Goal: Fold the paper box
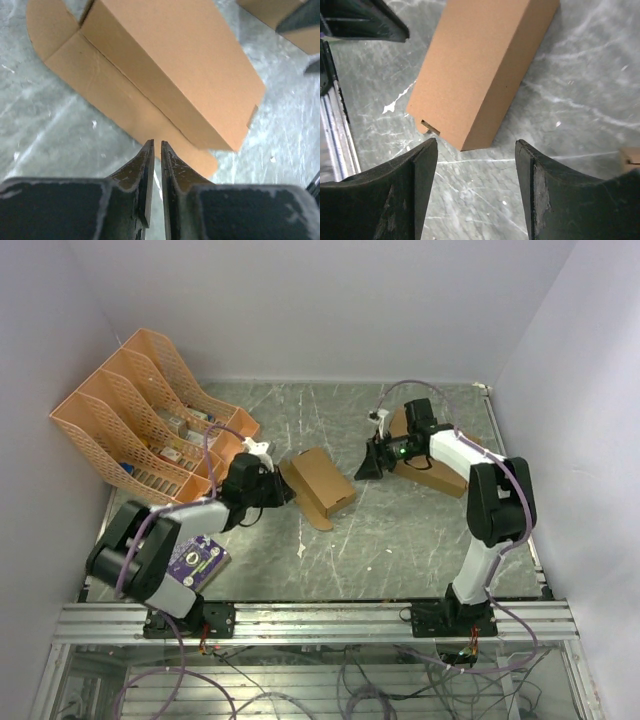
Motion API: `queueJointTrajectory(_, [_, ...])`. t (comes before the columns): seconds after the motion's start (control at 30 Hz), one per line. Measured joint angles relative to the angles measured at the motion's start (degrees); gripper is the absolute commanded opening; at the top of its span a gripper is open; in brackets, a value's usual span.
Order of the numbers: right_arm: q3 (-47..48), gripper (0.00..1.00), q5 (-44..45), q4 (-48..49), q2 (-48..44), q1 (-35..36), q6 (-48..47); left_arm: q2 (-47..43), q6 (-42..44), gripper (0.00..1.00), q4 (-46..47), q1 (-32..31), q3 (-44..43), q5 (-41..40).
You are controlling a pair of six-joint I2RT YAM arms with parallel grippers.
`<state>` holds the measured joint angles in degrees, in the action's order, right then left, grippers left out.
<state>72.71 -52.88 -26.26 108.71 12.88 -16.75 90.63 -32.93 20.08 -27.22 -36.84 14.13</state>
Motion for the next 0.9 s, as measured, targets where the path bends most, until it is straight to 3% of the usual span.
queueJointTrajectory(0.13, [2.12, 0.65, -2.27, -2.1, -4.17, -0.63, -6.34, -12.72, 3.37, 0.38, 1.29, -3.72, 6.95, -0.5])
queueJointTrajectory(0.2, [2.49, 0.72, -4.5, -3.78, -5.99, 0.5, -12.0, -18.29, 6.67, 0.48, 2.86, -10.01, 8.79, -1.62])
queueJointTrajectory(0.23, [2.49, 0.8, -5.29, -4.87, -6.67, 1.03, -14.69, -20.37, 8.68, 0.56, 3.85, -13.09, 9.38, -2.23])
queueJointTrajectory(0.27, [2.19, 0.94, -6.88, -6.36, -7.65, 1.68, -19.89, -22.38, 10.69, 0.66, 5.86, -16.41, 10.4, -2.97])
queueJointTrajectory(0.3, [1.49, 0.99, -8.35, -7.56, -8.79, 2.29, -24.72, -24.15, 12.46, 0.7, 8.92, -19.17, 12.13, -3.61])
queueJointTrajectory(0.33, [0.39, 0.99, -9.66, -8.98, -9.97, 2.6, -29.79, -25.79, 14.6, 0.75, 13.05, -21.24, 14.88, -4.11])
queueJointTrajectory(0.4, [-2.6, 1.0, -11.78, -11.8, -12.87, 2.56, -41.81, -26.25, 17.84, 0.76, 23.61, -22.84, 22.12, -5.31])
queueJointTrajectory(0.53, [-5.64, 0.99, -13.64, -15.56, -15.52, 2.78, -58.93, -15.58, 23.87, 0.76, 38.47, -25.11, 30.34, -6.25])
queueJointTrajectory(0.63, [-5.57, 0.96, -13.51, -16.98, -14.67, 3.34, -66.86, -6.69, 31.15, 0.76, 46.47, -32.35, 30.16, -8.81])
queueJointTrajectory(0.73, [-7.08, 0.91, -12.52, -15.47, -14.67, 3.78, -69.88, 2.01, 37.51, 0.73, 55.87, -36.65, 29.94, -11.89])
queueJointTrajectory(0.9, [-11.23, 0.85, -9.22, -11.91, -14.51, 4.7, -71.28, 16.04, 44.11, 0.71, 65.46, -37.13, 27.93, -18.32])
